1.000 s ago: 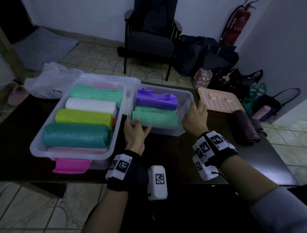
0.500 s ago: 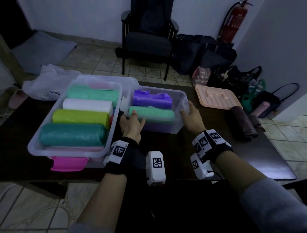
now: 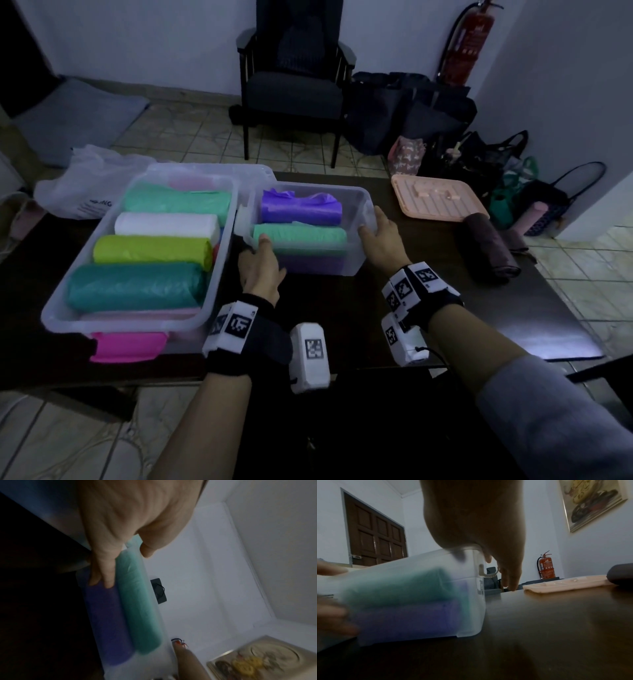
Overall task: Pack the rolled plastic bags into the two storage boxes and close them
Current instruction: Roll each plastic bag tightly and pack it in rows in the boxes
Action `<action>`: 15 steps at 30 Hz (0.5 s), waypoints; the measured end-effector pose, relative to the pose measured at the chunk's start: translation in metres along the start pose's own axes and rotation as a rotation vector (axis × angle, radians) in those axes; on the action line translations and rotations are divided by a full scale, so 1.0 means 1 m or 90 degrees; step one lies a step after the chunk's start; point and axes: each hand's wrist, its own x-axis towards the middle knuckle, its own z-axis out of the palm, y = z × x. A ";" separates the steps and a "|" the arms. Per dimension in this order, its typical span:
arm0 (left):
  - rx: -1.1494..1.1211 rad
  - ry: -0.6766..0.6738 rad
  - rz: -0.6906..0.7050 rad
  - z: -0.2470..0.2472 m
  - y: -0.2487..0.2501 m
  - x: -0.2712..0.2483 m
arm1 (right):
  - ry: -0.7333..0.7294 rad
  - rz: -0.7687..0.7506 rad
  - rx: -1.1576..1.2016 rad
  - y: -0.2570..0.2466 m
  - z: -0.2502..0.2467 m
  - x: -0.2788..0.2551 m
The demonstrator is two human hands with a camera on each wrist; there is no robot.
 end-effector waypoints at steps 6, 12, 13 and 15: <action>0.323 -0.025 0.049 0.022 -0.043 -0.046 | 0.027 -0.043 0.017 0.006 -0.007 -0.004; 0.671 -0.241 0.183 0.061 -0.091 -0.076 | 0.181 0.049 -0.104 0.041 -0.047 0.006; 0.727 -0.264 0.187 0.067 -0.098 -0.076 | 0.196 0.072 -0.137 0.049 -0.057 0.008; 0.840 -0.292 0.223 0.079 -0.111 -0.075 | 0.212 0.106 -0.201 0.067 -0.078 0.011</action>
